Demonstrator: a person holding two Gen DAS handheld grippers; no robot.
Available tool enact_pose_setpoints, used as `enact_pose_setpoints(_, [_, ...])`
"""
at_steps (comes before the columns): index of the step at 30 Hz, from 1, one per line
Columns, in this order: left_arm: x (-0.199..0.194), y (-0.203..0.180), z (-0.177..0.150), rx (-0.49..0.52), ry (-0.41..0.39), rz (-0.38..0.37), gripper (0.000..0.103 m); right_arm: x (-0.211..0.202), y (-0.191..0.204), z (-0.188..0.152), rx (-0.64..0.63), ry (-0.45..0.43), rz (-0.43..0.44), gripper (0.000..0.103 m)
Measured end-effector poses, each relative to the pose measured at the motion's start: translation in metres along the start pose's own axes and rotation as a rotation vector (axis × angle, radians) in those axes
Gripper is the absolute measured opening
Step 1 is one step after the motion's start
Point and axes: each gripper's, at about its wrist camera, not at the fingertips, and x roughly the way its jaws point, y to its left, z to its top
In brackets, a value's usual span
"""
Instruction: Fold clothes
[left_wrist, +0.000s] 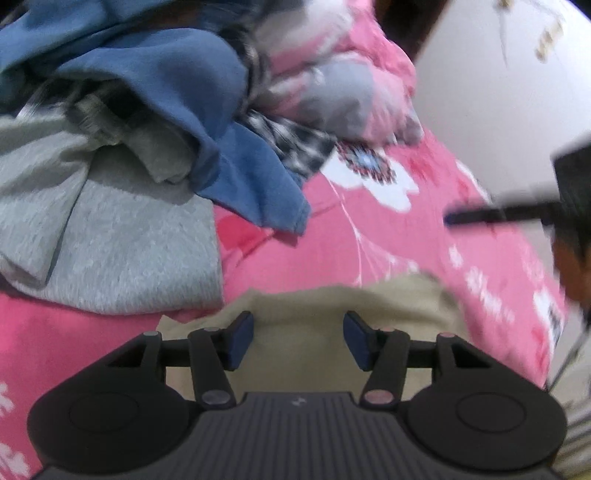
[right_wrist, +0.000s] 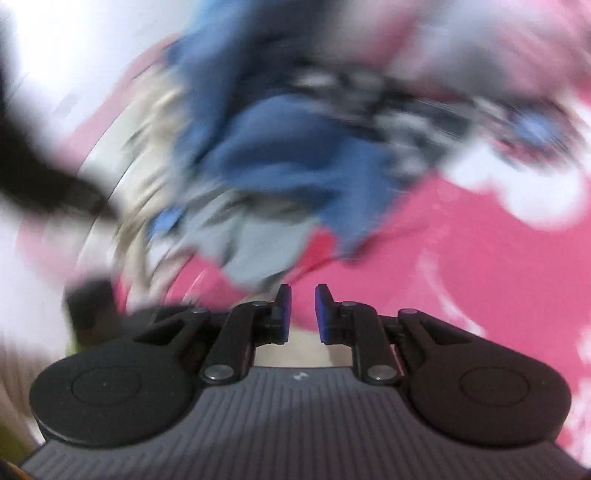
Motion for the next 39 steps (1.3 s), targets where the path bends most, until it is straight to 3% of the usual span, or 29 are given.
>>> enact_pose_setpoints(2, [0.003, 0.004, 0.003, -0.046, -0.020, 0.010, 0.055, 0.022, 0.027, -0.010, -0.154, 0.056, 0.058, 0.014])
enact_pose_setpoints(4, [0.010, 0.004, 0.005, -0.072, -0.027, 0.040, 0.055, 0.047, 0.038, -0.022, -0.249, 0.108, 0.027, 0.012])
enact_pose_setpoints(7, [0.027, -0.002, 0.003, -0.063, -0.007, 0.098, 0.055, 0.080, 0.020, -0.050, -0.232, 0.150, -0.157, 0.008])
enact_pose_setpoints(14, [0.040, -0.019, 0.001, -0.011, -0.029, 0.197, 0.058, 0.084, 0.042, -0.063, -0.153, 0.056, -0.325, 0.011])
enact_pose_setpoints(18, [0.028, -0.018, 0.010, -0.054, -0.061, 0.238, 0.057, 0.082, 0.056, -0.059, -0.147, 0.053, -0.384, 0.014])
enact_pose_setpoints(22, [-0.002, -0.014, 0.012, -0.092, -0.135, 0.279, 0.059, 0.061, 0.070, -0.054, -0.108, 0.019, -0.409, 0.030])
enact_pose_setpoints(24, [-0.017, -0.011, 0.010, -0.123, -0.140, 0.301, 0.060, 0.051, 0.077, -0.052, -0.088, 0.001, -0.421, 0.033])
enact_pose_setpoints(26, [-0.031, -0.006, 0.003, -0.166, -0.131, 0.304, 0.061, 0.041, 0.084, -0.049, -0.069, -0.016, -0.433, 0.050])
enact_pose_setpoints(32, [-0.070, 0.007, -0.023, -0.279, -0.078, 0.308, 0.065, 0.025, 0.107, -0.060, -0.035, 0.029, -0.434, 0.070])
enact_pose_setpoints(34, [-0.078, 0.010, -0.033, -0.314, -0.055, 0.301, 0.065, 0.022, 0.118, -0.064, -0.062, 0.041, -0.460, 0.085])
enact_pose_setpoints(39, [-0.093, 0.008, -0.059, -0.367, -0.016, 0.296, 0.071, 0.027, 0.137, -0.071, -0.125, 0.079, -0.523, 0.092])
